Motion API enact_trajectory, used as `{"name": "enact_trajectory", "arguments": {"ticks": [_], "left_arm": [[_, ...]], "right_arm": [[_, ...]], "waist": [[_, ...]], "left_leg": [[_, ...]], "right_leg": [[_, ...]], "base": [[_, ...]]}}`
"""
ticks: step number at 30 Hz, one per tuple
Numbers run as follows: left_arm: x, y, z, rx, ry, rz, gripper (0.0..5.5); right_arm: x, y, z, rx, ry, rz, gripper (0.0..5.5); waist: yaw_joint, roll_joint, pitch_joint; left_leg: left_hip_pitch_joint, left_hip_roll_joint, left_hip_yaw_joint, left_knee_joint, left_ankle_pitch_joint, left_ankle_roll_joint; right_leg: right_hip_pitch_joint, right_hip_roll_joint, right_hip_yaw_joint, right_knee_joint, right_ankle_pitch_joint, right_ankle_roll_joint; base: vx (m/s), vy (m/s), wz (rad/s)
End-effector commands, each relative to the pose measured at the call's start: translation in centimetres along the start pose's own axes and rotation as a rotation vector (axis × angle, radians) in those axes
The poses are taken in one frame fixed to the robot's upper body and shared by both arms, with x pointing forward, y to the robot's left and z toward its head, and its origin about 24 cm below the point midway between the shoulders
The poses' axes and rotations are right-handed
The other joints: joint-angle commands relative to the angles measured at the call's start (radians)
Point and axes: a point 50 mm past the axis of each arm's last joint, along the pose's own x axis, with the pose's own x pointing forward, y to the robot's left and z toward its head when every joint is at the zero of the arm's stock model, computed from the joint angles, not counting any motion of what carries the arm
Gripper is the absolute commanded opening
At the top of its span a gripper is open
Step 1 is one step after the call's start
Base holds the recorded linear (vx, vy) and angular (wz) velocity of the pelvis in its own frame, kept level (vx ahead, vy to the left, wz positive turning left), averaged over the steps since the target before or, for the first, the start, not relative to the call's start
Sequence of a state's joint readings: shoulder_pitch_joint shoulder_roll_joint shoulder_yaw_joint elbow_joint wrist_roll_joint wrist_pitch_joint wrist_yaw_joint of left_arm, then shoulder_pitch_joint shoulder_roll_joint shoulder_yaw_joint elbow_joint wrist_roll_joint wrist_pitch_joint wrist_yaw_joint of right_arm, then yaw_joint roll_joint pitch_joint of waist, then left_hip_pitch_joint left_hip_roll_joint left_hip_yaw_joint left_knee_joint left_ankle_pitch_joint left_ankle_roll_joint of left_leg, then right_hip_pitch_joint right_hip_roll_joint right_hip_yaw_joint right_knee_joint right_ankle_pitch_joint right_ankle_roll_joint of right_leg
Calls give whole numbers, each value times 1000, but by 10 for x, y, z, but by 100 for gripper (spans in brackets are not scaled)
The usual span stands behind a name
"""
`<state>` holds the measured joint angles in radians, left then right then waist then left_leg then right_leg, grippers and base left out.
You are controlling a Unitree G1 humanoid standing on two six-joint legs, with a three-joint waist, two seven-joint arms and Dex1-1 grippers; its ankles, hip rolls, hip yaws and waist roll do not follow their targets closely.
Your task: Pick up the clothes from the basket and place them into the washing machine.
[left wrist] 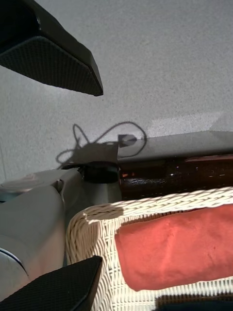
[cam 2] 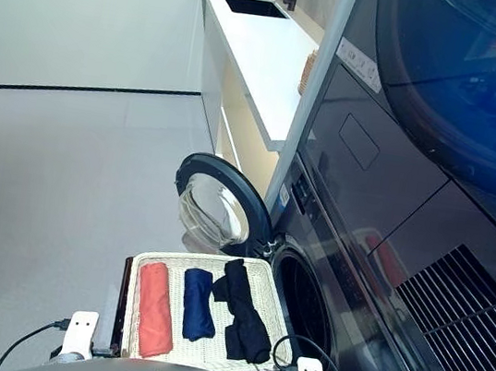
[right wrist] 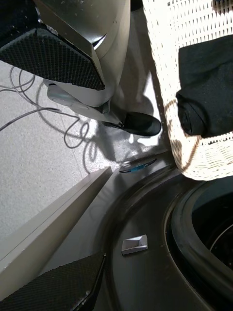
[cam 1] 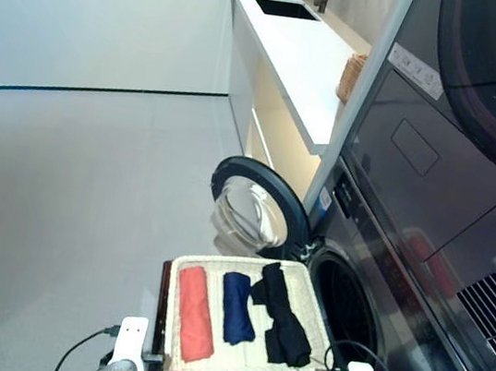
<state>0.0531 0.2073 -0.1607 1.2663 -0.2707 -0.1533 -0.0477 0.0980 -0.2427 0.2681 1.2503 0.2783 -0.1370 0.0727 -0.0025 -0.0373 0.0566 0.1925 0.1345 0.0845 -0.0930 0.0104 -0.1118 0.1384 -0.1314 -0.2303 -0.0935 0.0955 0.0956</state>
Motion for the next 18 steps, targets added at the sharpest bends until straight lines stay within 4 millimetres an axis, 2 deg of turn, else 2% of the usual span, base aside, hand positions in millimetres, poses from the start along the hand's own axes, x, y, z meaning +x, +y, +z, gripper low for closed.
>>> {"name": "enact_trajectory", "arguments": {"ticks": [1,6,8,9,10,11,12,16,18], "left_arm": [[9,-15,44,85,-125,-50,550],[9,-10,53,24,-173,-16,550],[8,-15,65,41,-231,-28,550],[8,-42,66,60,-243,-89,550],[1,-43,88,34,-377,-146,550],[2,-32,72,46,-313,-105,550],[-1,-32,78,9,-358,-117,550],[-14,-43,115,2,-534,-151,550],[-23,-49,137,-15,-640,-167,550]], "right_arm": [[7,-5,50,-31,-143,-15,550],[7,-3,62,-29,-201,-11,550],[6,-1,70,-31,-245,-6,550],[5,4,75,-42,-275,3,550],[2,4,86,-43,-332,12,550],[0,-1,88,-42,-351,0,550],[-2,-2,94,-46,-377,2,550],[-15,6,134,-22,-564,27,550],[-32,12,167,0,-725,66,550]], "waist": [[-33,35,93],[-31,35,105],[-32,36,111],[-32,34,116],[-29,36,126],[-27,38,131],[-28,41,137],[-30,43,168],[-32,42,191]], "left_leg": [[21,-70,32,6,-38,38],[27,-70,33,6,-38,41],[30,-70,32,6,-37,41],[30,-70,33,11,-38,42],[25,-70,30,17,-38,43],[23,-70,30,19,-37,44],[21,-69,30,23,-36,44],[-2,-65,32,45,-33,40],[-23,-63,32,64,-32,39]], "right_leg": [[79,-40,-34,46,-94,51],[72,-42,-29,58,-98,52],[71,-43,-27,65,-103,52],[71,-42,-27,70,-103,51],[67,-44,-25,77,-105,51],[66,-45,-26,80,-106,52],[65,-45,-27,85,-107,51],[51,-44,-28,94,-110,50],[36,-45,-21,99,-108,49]], "base": [[0,0,0],[0,0,0],[0,0,0],[0,0,0],[0,0,0],[0,0,0],[0,0,0],[-15,-4,4],[-75,-14,12]]}}
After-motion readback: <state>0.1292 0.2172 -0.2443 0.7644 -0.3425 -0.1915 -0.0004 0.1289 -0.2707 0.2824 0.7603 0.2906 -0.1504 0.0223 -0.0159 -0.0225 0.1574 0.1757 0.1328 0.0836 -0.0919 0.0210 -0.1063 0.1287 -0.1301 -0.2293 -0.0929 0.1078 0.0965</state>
